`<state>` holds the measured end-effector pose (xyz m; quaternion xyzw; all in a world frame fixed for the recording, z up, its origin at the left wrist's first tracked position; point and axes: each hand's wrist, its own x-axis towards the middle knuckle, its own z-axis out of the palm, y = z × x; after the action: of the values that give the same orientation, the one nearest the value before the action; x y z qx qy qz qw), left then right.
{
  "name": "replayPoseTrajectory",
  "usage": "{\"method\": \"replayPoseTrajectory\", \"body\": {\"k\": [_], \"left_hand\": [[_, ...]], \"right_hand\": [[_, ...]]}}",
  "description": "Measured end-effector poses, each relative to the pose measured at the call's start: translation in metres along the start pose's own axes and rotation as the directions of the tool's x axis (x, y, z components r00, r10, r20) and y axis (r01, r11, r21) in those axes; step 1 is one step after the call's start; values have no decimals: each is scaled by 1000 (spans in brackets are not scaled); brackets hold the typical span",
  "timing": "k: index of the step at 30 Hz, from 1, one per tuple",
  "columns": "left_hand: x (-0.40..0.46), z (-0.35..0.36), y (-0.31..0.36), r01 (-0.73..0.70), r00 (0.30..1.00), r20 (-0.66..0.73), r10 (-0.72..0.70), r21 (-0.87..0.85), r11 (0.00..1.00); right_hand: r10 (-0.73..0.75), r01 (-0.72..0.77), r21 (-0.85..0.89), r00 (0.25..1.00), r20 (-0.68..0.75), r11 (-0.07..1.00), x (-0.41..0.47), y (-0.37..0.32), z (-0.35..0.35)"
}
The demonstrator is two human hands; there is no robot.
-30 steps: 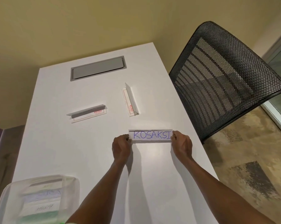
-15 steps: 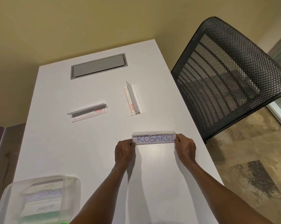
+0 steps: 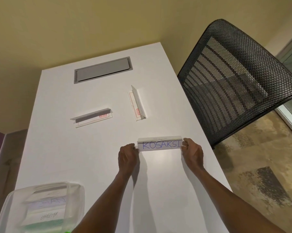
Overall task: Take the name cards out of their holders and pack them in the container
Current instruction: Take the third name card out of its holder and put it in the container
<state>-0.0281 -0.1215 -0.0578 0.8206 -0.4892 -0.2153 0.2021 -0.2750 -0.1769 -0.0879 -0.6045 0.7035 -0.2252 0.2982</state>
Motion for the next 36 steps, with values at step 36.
{"method": "replayPoseTrajectory", "body": {"k": [36], "left_hand": [[55, -2, -1, -414, 871, 395, 290, 275, 868]], "right_hand": [[-343, 563, -292, 758, 555, 773, 62, -12, -40]]}}
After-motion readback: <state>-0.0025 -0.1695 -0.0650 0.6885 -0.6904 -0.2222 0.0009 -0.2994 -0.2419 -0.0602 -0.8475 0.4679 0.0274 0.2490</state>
